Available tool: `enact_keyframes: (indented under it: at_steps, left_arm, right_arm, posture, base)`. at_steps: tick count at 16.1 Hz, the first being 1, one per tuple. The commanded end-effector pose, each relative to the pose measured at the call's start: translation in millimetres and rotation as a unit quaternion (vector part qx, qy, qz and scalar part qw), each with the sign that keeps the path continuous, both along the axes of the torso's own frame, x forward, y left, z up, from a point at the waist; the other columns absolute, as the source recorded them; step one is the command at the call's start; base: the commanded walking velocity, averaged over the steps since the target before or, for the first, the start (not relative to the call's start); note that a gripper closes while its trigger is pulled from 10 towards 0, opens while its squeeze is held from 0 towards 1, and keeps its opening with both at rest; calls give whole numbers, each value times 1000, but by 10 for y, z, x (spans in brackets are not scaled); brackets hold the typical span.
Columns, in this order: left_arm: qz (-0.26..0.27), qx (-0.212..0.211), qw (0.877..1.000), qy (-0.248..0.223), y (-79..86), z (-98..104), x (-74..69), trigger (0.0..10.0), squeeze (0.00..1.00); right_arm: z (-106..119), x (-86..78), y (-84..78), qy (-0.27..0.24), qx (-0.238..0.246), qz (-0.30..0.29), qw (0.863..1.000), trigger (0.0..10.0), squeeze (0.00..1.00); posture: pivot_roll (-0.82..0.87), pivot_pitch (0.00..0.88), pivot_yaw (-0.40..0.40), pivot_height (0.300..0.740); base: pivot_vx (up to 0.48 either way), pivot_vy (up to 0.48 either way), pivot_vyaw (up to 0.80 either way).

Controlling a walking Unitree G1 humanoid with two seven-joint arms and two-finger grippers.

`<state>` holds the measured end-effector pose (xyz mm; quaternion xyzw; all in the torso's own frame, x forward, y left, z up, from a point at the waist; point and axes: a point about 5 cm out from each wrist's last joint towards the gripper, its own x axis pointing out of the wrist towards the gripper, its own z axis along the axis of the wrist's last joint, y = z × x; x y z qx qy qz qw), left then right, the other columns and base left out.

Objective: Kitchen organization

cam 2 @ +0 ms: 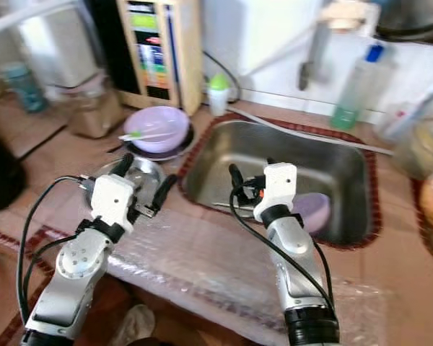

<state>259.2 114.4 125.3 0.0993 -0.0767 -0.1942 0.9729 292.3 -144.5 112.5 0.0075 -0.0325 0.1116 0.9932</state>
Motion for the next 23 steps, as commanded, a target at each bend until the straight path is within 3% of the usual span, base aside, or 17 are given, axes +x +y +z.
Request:
enact_keyframes:
  at_steps: [1,9,13,15,17,20,23]
  left_arm:
    - [-4,3,1000,-11,12,72,7,10000,0]
    - [-10,1,1000,-11,3,79,-8,10000,0]
    - [-11,-4,1000,-11,6,82,-16,10000,0]
    - [17,-6,1000,-14,74,81,11,10000,0]
    - [87,-1,996,-29,266,94,75,10000,0]
    - [142,1,989,-38,450,111,98,10000,0]
    - [177,-12,984,-7,556,0,113,10000,0]
  right_arm:
    - [13,19,13,0,1,-1,1000,10000,0]
    - [0,8,13,2,0,-2,1000,10000,0]
    - [-9,8,14,3,0,-2,1000,10000,0]
    - [-9,6,18,3,1,-1,1000,10000,0]
    - [-10,-1,8,4,0,-1,1000,10000,0]
    - [-26,-46,19,10,8,14,1000,10000,0]
    - [-51,-95,72,19,14,36,999,10000,0]
  posture:
    - [0,0,44,740]
    - [0,1,46,740]
    - [2,1,44,740]
    - [2,3,44,740]
    - [-1,8,43,740]
    - [-6,16,43,740]
    - [-9,20,45,740]
  base:
    - [-330,-315,0]
    - [-177,-287,0]
    - [0,0,0]
    - [0,0,0]
    - [0,0,0]
    - [0,0,0]
    - [0,0,0]
